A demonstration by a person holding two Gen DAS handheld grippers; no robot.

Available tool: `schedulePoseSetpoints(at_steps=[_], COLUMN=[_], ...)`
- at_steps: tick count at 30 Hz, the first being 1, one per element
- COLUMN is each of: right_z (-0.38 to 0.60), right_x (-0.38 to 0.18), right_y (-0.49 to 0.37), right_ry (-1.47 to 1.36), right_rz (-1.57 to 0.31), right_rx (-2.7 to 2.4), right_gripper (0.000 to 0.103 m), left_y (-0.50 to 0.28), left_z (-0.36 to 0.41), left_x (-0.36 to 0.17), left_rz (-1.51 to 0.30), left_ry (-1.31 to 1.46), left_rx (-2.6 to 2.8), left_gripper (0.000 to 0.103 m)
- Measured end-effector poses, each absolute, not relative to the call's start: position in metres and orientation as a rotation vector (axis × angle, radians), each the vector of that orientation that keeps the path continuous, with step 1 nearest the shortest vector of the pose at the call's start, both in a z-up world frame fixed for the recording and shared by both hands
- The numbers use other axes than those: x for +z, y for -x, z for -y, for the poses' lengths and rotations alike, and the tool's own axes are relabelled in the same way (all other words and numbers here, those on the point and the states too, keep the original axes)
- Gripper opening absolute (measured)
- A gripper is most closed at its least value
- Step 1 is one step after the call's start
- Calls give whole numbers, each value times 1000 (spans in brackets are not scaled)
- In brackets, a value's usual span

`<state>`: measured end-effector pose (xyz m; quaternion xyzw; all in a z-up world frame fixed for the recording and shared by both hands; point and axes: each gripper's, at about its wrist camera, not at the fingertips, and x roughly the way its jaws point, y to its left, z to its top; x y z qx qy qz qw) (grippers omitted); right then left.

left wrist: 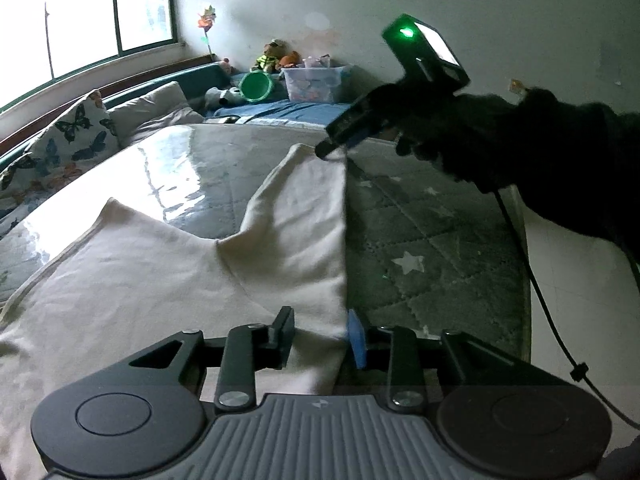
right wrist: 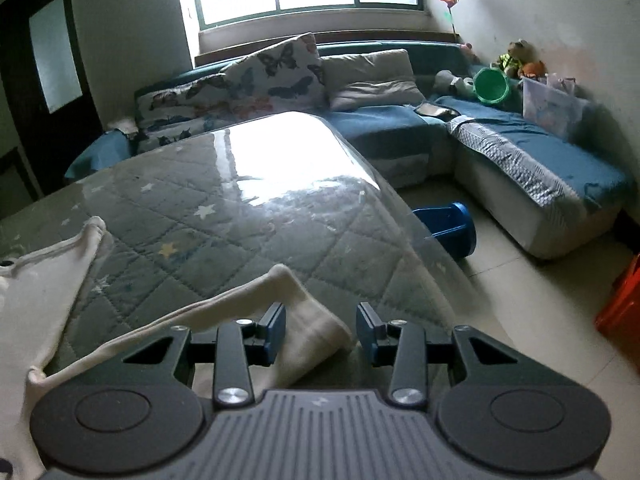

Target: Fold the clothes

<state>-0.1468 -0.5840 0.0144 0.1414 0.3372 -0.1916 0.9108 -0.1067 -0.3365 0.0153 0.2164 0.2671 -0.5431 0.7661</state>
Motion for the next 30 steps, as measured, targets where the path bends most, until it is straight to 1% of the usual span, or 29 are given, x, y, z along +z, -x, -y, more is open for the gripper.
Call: schedulePoseSetpoints(at_steps=[1,3,4,7,9,10,13,17,19,22,28,30], right_z=[583,579,578,576,575,575,574,573,574,574,574,575], right_x=[13,12,12,11,11,12,13,14,14,13,18,22], right_y=[148,149,149,148,148,148,148,149,148,148,158,164], right_ry=[-290,-277,-275,-271,-271,-274,-285,-291,-299,-307,-350,-378], right_rz=[-696,-698,-695,-693,-692,-691,-689,-688,-693,-690,-657,-636], right_rx=[-396,-406,-413,-431,-440,-443,-439,-447,-448,-450,-450,-443], right_gripper=[39,39,39,37,30,24,18,18,20,20,11,10], left_y=[106,105,105,103,101,100,97,94,93,92,85,81], left_z=[335,332,330,326,323,321,316,308,305,298,273,262], left_x=[17,20,21,24,25,26,28,29,29,30,34,35], left_rz=[-580,-574,-572,-573,-581,-584,-594,-603,-605,-606,-613,-613], left_ry=[-464,-456,-453,-439,-427,-421,-403,-389,-388,-382,-344,-332], left_rx=[-1174,-1157,-1149,-1127,-1112,-1104,-1082,-1051,-1040,-1016,-939,-905], left_gripper=[34,43,45,45,46,47,50,53,54,57,62,67])
